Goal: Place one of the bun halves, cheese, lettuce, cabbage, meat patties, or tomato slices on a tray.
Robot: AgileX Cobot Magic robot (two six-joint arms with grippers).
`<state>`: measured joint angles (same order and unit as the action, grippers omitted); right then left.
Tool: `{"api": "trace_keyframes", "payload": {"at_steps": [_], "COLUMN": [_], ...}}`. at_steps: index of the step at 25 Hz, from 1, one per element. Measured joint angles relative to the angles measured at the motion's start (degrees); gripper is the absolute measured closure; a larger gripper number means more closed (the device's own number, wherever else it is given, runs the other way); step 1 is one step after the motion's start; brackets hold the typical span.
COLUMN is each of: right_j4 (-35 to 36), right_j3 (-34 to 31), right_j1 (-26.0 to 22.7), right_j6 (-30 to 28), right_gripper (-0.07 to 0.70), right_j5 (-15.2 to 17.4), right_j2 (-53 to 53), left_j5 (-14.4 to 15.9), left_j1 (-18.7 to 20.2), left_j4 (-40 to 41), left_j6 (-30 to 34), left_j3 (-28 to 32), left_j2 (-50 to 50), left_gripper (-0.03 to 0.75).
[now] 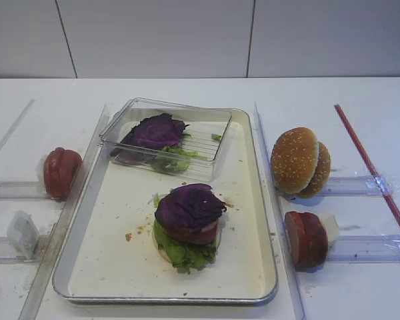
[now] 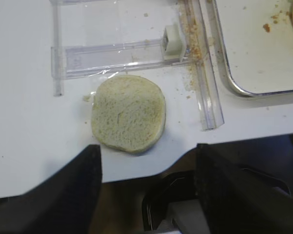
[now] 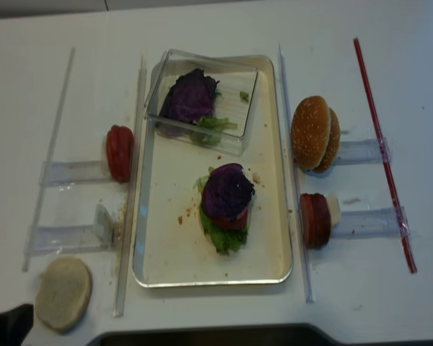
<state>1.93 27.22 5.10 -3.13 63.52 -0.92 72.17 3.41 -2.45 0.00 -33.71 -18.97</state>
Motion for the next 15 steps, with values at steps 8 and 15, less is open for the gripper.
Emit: {"api": "trace_keyframes", "payload": {"at_steps": [8, 15], "right_j4": [0.0, 0.0], "right_j3": [0.0, 0.0], "right_j1": [0.0, 0.0], "right_j6": [0.0, 0.0], "right_gripper": [0.203, 0.203], "right_j5": [0.0, 0.0], "right_j2": [0.0, 0.0], "left_j5": [0.0, -2.91], "left_j1": [0.0, 0.0], "left_j4": [-0.53, -1.57], "left_j6": [0.75, 3.78], "left_j3": [3.55, 4.46], "left_j2": [6.03, 17.26], "left_gripper": [0.326, 0.326]}}
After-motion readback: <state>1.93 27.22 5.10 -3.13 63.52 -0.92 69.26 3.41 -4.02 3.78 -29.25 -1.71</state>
